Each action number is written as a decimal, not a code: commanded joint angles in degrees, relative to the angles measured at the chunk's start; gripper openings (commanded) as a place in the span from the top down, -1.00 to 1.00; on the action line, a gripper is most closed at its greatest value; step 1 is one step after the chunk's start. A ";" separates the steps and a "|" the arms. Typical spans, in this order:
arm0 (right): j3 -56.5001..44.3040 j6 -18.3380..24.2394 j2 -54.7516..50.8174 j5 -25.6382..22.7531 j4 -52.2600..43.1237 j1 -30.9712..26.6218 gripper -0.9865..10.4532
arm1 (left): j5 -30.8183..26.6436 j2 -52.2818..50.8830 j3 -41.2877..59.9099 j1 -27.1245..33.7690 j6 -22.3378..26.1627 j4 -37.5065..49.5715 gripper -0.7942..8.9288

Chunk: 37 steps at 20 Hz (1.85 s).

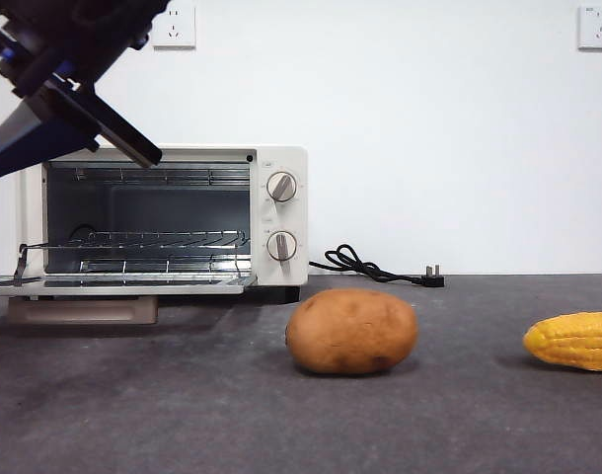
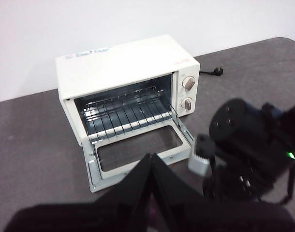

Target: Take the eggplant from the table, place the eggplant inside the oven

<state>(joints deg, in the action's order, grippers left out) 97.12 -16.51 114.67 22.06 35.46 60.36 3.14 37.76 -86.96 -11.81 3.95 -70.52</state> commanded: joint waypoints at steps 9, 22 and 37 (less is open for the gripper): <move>-0.04 -13.59 1.75 7.19 -14.69 -11.37 0.85 | -0.15 -0.15 0.17 -0.28 0.55 -1.22 0.85; 0.02 -28.85 9.66 10.64 -28.79 -17.51 0.85 | -0.11 -0.15 0.17 -0.31 0.55 -2.05 0.85; 0.57 -44.94 12.59 -11.23 -40.04 -18.86 0.85 | 0.22 -0.15 0.17 -4.17 0.55 -3.45 0.85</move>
<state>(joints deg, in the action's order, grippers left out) 97.71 -59.72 125.64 11.05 -4.38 41.34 3.22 37.76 -86.96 -15.77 3.97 -74.08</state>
